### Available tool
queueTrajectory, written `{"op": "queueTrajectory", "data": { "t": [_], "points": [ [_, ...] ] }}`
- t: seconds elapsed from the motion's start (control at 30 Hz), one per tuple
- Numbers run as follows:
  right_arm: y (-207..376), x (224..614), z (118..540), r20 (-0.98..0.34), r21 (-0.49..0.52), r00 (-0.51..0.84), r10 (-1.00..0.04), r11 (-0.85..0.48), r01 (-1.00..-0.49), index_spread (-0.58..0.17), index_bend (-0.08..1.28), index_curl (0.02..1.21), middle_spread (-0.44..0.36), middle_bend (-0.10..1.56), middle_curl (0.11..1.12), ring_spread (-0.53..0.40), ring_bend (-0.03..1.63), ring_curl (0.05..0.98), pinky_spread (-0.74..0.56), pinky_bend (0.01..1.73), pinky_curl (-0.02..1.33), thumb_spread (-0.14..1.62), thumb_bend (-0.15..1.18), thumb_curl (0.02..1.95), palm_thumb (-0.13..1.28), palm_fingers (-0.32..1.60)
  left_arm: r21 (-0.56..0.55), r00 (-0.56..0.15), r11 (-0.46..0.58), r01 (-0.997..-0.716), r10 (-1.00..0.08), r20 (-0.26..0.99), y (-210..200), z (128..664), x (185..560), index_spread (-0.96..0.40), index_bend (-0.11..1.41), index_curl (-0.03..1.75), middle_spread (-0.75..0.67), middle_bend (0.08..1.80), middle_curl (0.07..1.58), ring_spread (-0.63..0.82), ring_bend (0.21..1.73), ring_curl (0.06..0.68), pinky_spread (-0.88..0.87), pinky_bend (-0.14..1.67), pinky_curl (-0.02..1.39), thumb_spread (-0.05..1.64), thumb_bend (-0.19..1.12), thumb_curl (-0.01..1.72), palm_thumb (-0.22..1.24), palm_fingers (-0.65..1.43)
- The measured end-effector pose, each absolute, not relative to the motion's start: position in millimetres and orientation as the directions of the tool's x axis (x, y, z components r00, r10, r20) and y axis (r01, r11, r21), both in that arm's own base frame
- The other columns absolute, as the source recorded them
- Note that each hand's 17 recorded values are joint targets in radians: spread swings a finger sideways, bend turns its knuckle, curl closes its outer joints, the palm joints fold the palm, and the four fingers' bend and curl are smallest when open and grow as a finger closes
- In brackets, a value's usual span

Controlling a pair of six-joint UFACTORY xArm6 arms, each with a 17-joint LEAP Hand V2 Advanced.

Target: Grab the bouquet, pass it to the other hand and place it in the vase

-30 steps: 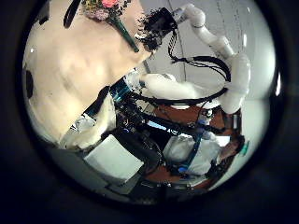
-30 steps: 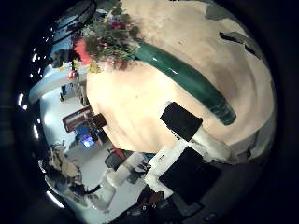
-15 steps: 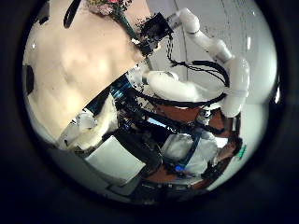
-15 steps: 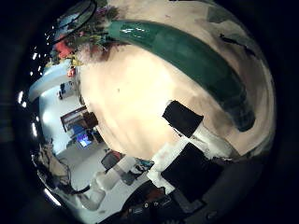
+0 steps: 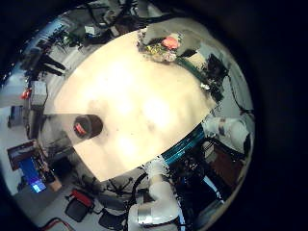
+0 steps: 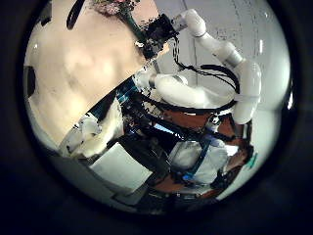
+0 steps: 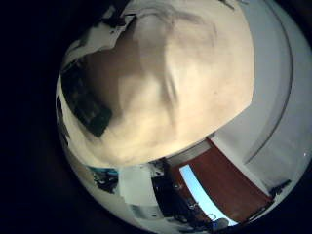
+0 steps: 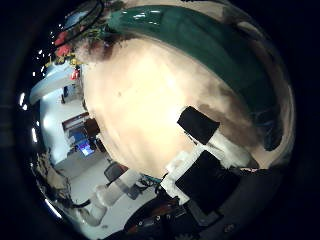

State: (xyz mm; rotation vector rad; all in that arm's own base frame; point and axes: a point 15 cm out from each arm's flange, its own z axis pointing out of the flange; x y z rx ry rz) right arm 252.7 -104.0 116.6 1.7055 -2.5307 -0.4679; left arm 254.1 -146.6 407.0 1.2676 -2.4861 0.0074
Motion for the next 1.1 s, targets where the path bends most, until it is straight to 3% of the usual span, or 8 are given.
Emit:
{"op": "queueTrajectory", "data": {
  "t": [0.43,0.67,0.8,1.0,1.1],
  "points": [
    [-101.9,260.7,109.6,-0.112,0.268,-0.388,-0.915,0.348,-0.898,-0.218,0.17,0.37,-0.077,0.58,0.48,-0.19,1.1,0.329,-0.09,1.27,0.0,1.01,-0.01,0.45,0.78,0.38,0.15,-0.534,0.594,-0.79,-0.788,0.306,-146.7,408.5,255.3,0.04,0.16,0.31,0.24,0.26,0.38,0.45,0.68,0.189,0.53,0.61,0.1,1.07,-0.02,0.4,0.58,0.11],
    [-98.6,268.1,102.6,-0.094,0.275,-0.379,-0.921,0.342,-0.899,-0.228,0.15,0.35,-0.124,0.6,0.5,-0.246,1.17,0.354,-0.27,1.42,0.04,0.99,-0.01,0.48,0.87,0.53,0.15,-0.53,0.591,-0.793,-0.79,0.308,-146.8,408.3,256.1,0.04,0.16,0.31,0.24,0.26,0.38,0.45,0.69,0.189,0.53,0.62,0.1,1.07,-0.02,0.4,0.59,0.11],
    [-105.0,276.8,103.5,-0.081,0.237,-0.38,-0.921,0.352,-0.905,-0.325,0.2,0.37,-0.196,0.69,0.55,-0.287,1.27,0.391,-0.44,1.46,0.09,0.98,-0.01,0.5,0.92,0.89,0.151,-0.527,0.587,-0.795,-0.793,0.305,-145.8,408.6,255.9,0.04,0.16,0.31,0.24,0.26,0.38,0.45,0.69,0.19,0.53,0.62,0.1,1.07,-0.02,0.4,0.59,0.11],
    [-105.0,279.0,113.6,-0.085,0.216,-0.375,-0.923,0.35,-0.911,-0.423,0.31,0.48,-0.249,0.8,0.65,-0.276,1.28,0.446,-0.41,1.47,0.18,0.97,-0.01,0.51,0.96,1.13,0.148,-0.527,0.585,-0.797,-0.795,0.302,-145.5,410.2,253.4,0.05,0.16,0.31,0.24,0.26,0.38,0.45,0.68,0.19,0.53,0.62,0.1,1.07,-0.02,0.39,0.59,0.1],
    [-106.4,282.0,118.7,-0.083,0.196,-0.374,-0.924,0.352,-0.915,-0.478,0.5,0.61,-0.266,0.93,0.72,-0.258,1.3,0.479,-0.33,1.49,0.23,0.96,-0.01,0.53,0.98,1.21,0.145,-0.529,0.586,-0.798,-0.794,0.3,-145.0,410.8,252.6,0.05,0.16,0.31,0.24,0.26,0.38,0.45,0.68,0.19,0.53,0.62,0.1,1.07,-0.02,0.39,0.59,0.1]
  ]
}}
